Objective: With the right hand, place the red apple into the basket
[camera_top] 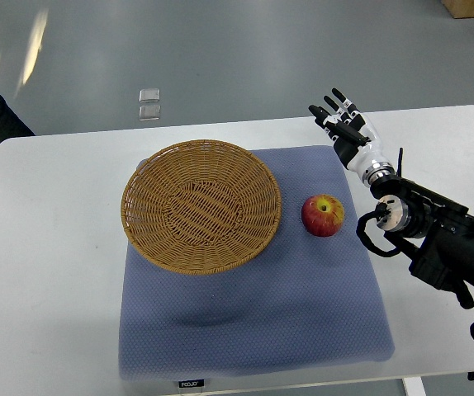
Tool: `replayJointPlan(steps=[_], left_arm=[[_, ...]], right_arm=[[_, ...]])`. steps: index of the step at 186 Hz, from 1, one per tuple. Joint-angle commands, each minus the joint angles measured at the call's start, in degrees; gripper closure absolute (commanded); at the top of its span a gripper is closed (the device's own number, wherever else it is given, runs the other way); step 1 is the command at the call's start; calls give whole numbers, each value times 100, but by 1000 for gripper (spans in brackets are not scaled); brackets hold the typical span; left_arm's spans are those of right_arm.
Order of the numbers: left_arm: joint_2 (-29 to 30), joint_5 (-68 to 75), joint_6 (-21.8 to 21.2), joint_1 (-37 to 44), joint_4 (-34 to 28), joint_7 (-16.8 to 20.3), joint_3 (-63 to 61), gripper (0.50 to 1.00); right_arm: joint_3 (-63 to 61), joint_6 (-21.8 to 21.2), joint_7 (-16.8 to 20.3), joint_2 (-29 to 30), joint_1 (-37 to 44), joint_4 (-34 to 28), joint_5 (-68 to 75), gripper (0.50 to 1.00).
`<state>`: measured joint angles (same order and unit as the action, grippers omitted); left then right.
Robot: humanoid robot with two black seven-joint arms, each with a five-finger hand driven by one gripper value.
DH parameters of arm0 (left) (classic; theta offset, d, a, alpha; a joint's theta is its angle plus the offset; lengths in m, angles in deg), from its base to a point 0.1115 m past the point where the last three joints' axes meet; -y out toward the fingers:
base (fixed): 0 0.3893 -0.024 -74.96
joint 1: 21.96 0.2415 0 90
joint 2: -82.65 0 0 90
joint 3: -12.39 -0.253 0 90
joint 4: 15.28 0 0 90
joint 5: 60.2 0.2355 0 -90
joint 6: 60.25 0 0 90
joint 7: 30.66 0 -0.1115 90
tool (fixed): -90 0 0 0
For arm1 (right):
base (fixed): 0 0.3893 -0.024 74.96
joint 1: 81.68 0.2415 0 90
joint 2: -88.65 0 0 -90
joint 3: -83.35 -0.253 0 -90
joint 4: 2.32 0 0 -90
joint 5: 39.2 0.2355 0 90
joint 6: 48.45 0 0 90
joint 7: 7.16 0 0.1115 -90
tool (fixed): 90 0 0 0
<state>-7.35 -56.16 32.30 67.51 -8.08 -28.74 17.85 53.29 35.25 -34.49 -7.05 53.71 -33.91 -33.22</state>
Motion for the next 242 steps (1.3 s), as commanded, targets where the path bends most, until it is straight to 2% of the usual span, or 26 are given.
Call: replayJointPlan(steps=[1,158,242], left_arm=[[0,0,0,0,1,1,8,500],[0,0,0,0,27,1,-27,500],[0,0,0,0,18,1,-36,500]], right_arm=[[0,-3,0,-1,5,4,0,576],[0,15,0,-28,14,4,0,576],[-17,-12,-9,-63,49,241,0,576]])
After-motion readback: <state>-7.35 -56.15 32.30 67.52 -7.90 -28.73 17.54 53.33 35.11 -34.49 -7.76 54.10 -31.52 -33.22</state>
